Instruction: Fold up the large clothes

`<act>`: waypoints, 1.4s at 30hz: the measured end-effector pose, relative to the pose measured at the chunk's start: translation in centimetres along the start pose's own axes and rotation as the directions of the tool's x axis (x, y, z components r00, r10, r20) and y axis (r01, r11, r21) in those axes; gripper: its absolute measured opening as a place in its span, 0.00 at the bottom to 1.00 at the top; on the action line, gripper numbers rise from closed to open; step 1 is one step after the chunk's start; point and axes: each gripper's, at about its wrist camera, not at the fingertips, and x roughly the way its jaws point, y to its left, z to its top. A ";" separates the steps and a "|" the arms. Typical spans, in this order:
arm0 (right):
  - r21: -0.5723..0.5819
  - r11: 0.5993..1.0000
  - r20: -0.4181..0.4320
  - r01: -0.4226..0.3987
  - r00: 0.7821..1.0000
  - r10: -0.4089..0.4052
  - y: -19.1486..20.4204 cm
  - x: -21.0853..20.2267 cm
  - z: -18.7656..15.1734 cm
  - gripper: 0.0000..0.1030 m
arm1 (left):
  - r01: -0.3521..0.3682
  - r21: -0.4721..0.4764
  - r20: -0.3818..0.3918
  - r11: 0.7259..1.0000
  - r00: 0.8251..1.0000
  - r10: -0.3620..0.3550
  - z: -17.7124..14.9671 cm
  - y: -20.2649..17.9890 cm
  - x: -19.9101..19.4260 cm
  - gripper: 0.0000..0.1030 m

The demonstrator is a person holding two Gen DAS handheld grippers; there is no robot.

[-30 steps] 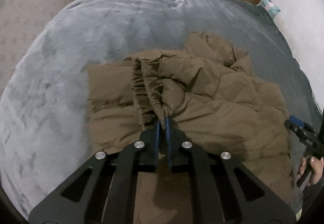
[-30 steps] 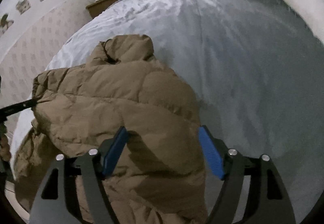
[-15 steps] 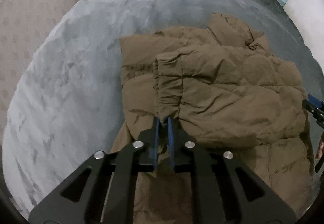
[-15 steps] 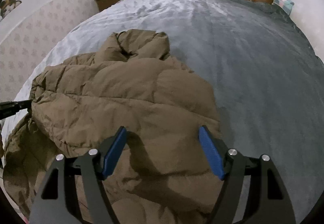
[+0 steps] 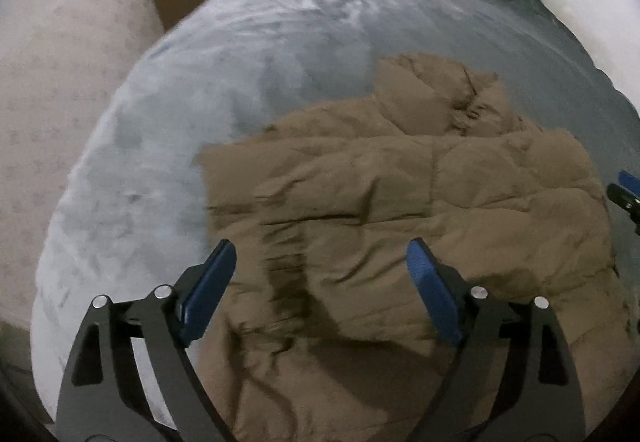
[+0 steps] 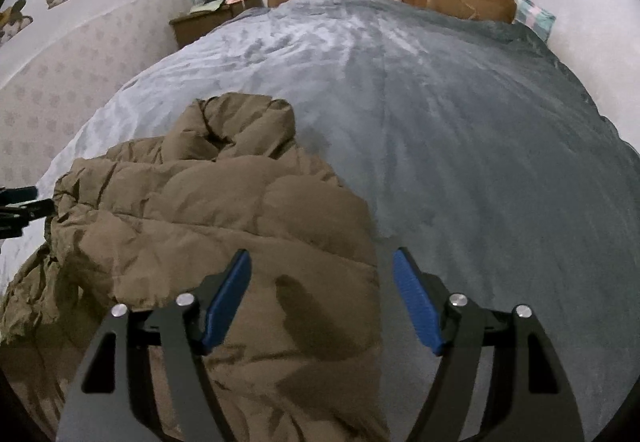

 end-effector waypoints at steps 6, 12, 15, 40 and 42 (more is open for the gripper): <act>0.020 0.998 -0.082 -0.056 0.995 0.058 1.3 3.3 1.0 0.14 | -0.053 0.000 -0.105 0.999 0.993 0.053 0.4 0.2 4.2 0.15; 0.072 0.989 -0.167 -0.128 0.976 0.139 3.4 6.8 0.5 0.02 | -0.095 0.014 -0.138 0.995 0.986 0.096 -0.5 1.5 5.6 0.03; -0.028 0.995 -0.198 -0.098 0.976 0.091 6.7 8.2 -0.8 0.02 | -0.108 0.045 -0.131 0.993 0.985 0.113 -1.2 1.8 5.5 0.03; -0.011 0.985 -0.146 -0.174 0.974 0.171 6.8 2.1 -2.1 0.50 | 0.016 -0.002 -0.077 1.000 0.997 -0.016 -1.4 0.1 -0.1 0.53; -0.048 0.991 -0.186 -0.127 0.976 0.116 7.3 3.1 -2.9 0.46 | -0.025 0.064 -0.101 0.998 0.994 0.031 -1.7 -0.8 0.5 0.40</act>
